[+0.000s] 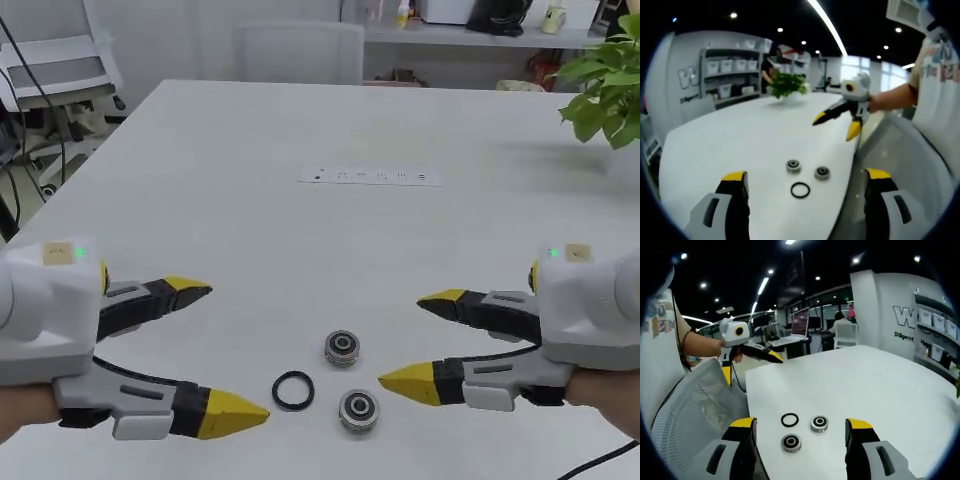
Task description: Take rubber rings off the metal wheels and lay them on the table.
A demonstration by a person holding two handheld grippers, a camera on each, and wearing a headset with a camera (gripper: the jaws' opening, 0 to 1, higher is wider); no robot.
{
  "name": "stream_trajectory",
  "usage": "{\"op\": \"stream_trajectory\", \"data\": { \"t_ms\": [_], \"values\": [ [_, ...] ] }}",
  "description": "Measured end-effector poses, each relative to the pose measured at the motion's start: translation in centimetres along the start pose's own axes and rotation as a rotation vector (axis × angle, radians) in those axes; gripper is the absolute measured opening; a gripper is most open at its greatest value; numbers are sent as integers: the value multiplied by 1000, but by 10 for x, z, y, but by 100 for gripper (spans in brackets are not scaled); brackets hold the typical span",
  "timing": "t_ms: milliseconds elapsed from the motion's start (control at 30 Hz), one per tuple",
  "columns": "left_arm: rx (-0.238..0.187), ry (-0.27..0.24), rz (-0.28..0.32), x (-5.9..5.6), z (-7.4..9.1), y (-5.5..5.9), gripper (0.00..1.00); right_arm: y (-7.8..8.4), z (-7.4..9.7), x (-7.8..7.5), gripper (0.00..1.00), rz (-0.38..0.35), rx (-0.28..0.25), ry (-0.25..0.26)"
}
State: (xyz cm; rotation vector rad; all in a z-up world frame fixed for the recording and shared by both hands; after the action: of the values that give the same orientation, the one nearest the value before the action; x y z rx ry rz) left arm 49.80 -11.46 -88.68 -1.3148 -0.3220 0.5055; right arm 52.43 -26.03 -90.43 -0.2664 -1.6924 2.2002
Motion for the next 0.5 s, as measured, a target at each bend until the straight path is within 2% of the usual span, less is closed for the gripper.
{"op": "stream_trajectory", "data": {
  "t_ms": [333, 500],
  "values": [
    [3, -13, -21, -7, 5, -2, 100, 9, 20, 3, 81, 15, 12, 23],
    [7, -17, -30, -11, 7, -1, 100, 13, 30, 4, 85, -23, -2, 46]
  ]
}}
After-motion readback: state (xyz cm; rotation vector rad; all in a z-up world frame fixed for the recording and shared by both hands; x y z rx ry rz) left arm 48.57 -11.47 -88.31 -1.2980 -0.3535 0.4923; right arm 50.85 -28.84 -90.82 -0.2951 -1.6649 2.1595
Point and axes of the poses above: the centre of the closed fingertips' face, and the gripper's own axes: z roughly backward along the fingers, x roughly to its left, y roughly out of its underside, the point moved 1 cm from there along z, roughly backward along the fingers, and after that the axes turned 9 degrees about -x, right-handed, at the moved point
